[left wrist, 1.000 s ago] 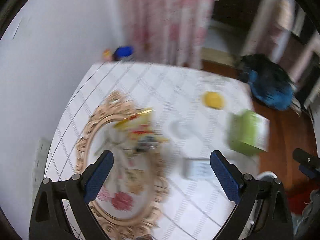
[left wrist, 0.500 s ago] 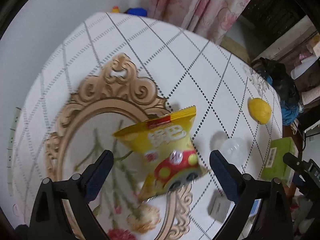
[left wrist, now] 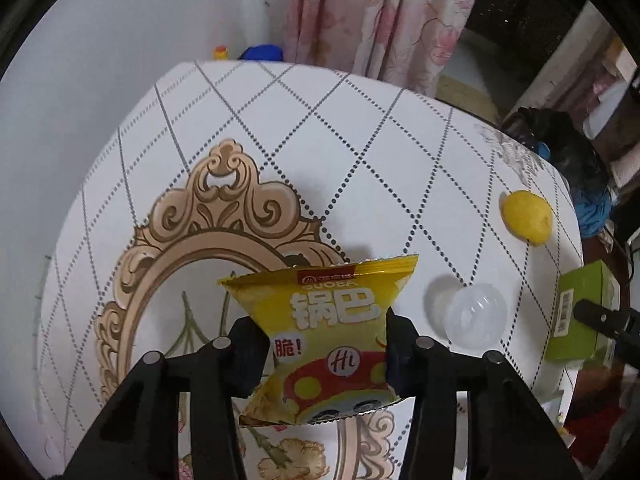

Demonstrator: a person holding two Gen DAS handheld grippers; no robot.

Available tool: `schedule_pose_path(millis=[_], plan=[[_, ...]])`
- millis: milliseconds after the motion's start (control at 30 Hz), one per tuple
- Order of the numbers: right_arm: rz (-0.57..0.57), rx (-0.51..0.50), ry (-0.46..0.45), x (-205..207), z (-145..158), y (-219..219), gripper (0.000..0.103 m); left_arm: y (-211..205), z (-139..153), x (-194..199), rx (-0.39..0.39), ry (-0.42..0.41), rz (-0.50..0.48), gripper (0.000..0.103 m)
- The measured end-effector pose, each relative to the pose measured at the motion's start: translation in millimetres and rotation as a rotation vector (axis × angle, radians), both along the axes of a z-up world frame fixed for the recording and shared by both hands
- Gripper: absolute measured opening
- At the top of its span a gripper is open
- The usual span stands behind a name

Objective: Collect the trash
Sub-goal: 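Grasp the yellow snack bag with left tool while right tool grasps green medicine box, then carry both items over the bin and open both tools to drop them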

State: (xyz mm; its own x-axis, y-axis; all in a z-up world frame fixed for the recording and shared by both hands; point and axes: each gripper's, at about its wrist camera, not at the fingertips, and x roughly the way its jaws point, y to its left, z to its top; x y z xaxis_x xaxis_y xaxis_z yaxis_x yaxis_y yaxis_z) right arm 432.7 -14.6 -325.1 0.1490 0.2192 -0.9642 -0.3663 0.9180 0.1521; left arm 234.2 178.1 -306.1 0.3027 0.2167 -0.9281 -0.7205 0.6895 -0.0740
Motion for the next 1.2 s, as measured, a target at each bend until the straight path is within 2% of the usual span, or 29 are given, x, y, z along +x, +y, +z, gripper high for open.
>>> schedule_pose_path(millis=[167,300,467,667,800,933,1033,1200], plan=[[0.032,0.036,-0.052,-16.5,21.8,-4.9,0.076,-16.3,27.8,-15.0,0.098,-0.015,-0.029,0.041],[0.074,0.104,-0.119,-38.5,54.4,-13.3,0.076,-29.6,54.1,-14.8,0.152,-0.051,-0.053,0.041],[0.085,0.186,-0.185,-66.3,93.4,-38.8,0.076,-65.7,96.5,-25.8,0.198,-0.12,-0.101,0.041],[0.07,0.277,-0.266,-91.3,141.3,-95.5,0.076,-122.7,150.3,-27.8,0.24,-0.221,-0.189,0.041],[0.035,0.3,-0.315,-98.1,166.5,-151.0,0.076,-167.3,178.2,-21.7,0.254,-0.284,-0.264,0.041],[-0.018,0.287,-0.345,-96.0,178.9,-213.7,0.076,-215.5,191.4,-6.7,0.235,-0.326,-0.348,0.041],[-0.07,0.259,-0.346,-91.4,176.5,-262.8,0.076,-252.7,188.2,11.6,0.198,-0.336,-0.419,0.041],[-0.173,0.19,-0.296,-76.3,141.5,-340.2,0.076,-310.0,157.0,54.0,0.102,-0.299,-0.53,0.041]])
